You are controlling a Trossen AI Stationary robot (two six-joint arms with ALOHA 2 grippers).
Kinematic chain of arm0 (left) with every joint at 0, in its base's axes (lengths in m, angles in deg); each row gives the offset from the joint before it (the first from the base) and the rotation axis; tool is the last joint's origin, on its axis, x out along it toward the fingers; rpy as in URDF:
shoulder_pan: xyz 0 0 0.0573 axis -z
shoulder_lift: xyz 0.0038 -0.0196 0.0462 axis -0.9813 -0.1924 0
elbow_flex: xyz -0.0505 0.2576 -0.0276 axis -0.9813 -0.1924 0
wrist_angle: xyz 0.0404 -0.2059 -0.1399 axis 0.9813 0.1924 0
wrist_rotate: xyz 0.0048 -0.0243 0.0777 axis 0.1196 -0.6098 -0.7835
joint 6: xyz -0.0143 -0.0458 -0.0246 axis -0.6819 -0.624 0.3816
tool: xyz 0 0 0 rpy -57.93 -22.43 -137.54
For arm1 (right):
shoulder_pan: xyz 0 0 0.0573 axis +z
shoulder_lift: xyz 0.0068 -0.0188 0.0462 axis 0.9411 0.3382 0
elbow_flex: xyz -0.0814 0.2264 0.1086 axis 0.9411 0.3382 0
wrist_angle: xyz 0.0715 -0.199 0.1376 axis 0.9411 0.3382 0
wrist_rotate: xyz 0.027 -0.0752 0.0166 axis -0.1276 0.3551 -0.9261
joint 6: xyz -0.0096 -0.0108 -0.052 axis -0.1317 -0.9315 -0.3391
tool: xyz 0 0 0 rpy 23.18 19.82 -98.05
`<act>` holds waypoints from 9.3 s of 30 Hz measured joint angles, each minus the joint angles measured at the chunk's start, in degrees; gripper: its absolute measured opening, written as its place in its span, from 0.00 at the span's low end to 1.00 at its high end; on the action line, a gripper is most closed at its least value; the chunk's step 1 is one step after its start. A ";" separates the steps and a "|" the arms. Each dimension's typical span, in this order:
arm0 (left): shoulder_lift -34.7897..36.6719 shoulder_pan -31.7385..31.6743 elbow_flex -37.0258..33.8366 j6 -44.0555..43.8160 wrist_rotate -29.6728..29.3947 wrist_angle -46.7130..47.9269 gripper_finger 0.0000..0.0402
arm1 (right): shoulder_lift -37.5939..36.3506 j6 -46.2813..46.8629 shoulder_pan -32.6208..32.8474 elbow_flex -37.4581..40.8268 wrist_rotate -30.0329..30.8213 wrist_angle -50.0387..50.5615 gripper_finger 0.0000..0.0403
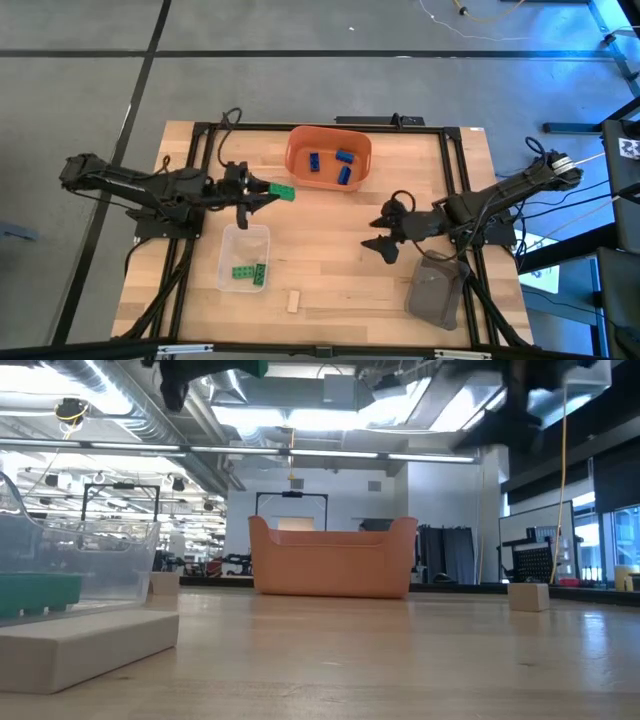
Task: Sort & place blocks by color
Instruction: Put the green game piece into the transparent bin, then put the top right brown block into the black bin, then put the top brown block into the black bin
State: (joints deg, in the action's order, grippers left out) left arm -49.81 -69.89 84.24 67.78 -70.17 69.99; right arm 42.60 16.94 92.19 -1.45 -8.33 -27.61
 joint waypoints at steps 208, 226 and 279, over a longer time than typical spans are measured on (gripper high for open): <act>-4.94 -0.09 7.73 -4.68 -0.82 6.10 0.65 | -7.10 2.80 0.85 -15.12 -19.57 25.39 0.32; -4.94 -0.11 7.73 -4.22 -0.75 6.17 0.65 | 1.40 61.14 34.22 0.11 -20.68 32.19 0.32; -4.92 -0.09 7.73 -4.37 0.65 5.69 0.65 | -9.58 -21.32 -6.90 -2.09 0.44 -9.36 0.65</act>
State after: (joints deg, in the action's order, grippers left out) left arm -54.73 -69.98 91.98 63.41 -69.52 75.68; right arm 33.02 -4.38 85.29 -3.54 -7.88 -36.96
